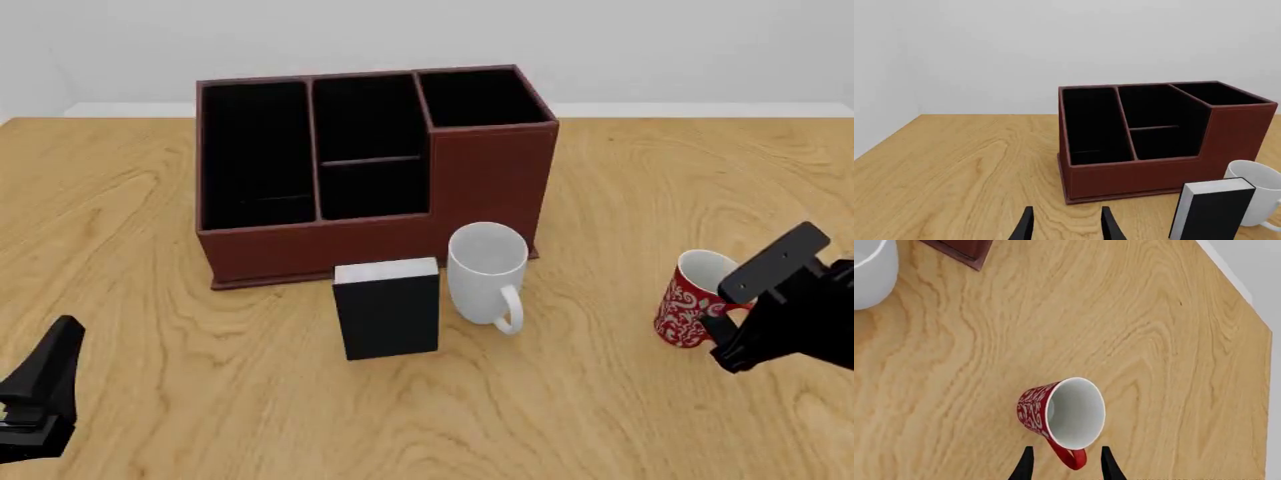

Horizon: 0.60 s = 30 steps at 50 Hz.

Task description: Pick up the red mug and place it to the right of the caddy.

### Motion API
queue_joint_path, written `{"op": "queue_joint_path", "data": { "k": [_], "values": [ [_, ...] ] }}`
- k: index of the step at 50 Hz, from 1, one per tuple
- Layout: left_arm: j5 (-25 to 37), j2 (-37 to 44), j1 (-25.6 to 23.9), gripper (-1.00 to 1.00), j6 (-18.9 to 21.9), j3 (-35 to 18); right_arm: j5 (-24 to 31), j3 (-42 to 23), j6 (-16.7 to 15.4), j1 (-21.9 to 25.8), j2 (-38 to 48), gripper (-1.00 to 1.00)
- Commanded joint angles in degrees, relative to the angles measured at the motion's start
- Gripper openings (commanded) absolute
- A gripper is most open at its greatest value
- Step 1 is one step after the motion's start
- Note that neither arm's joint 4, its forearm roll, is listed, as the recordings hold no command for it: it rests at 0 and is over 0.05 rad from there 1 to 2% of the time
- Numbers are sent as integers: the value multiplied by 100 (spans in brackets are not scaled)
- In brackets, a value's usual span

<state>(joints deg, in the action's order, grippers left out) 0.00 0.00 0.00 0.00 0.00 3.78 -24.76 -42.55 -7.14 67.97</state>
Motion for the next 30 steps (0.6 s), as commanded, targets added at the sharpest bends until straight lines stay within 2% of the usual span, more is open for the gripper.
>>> {"op": "queue_joint_path", "data": {
  "k": [1,30],
  "values": [
    [0,0,0,100,0,0,-147,57,-39,-116,135,100],
    [0,0,0,100,0,0,-487,-2,-147,-356,599,100]
  ]
}}
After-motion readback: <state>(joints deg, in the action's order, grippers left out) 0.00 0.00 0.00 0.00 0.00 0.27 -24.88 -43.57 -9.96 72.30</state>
